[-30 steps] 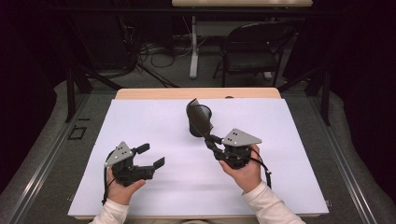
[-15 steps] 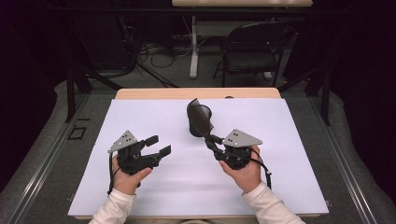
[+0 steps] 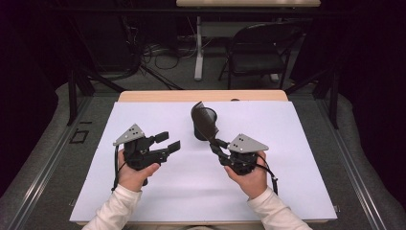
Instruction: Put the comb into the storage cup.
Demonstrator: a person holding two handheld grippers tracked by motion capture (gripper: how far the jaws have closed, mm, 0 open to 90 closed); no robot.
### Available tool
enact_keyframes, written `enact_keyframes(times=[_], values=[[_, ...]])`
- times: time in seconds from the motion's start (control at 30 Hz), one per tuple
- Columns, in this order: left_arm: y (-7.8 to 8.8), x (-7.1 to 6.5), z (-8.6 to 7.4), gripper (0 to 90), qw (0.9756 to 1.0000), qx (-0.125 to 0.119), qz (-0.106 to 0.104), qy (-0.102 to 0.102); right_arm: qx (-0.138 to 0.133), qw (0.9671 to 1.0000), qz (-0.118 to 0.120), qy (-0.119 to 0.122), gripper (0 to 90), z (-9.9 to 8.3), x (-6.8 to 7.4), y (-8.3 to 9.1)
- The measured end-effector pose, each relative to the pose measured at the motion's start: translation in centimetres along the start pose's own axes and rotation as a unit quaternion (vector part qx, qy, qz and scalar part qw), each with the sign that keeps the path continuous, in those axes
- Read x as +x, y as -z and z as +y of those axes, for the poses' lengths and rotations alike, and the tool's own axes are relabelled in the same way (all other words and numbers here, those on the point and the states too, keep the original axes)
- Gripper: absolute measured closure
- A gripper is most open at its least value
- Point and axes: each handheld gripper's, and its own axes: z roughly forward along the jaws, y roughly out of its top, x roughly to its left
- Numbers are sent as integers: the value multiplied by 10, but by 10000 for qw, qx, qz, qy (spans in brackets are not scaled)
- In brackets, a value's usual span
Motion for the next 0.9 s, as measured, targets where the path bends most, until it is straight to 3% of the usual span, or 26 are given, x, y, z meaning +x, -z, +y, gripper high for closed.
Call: enact_keyframes(times=[0.9], values=[[-8,-10,25,423,9999,122,-82,86,-42,10000,-10,12,725,0,2,1]])
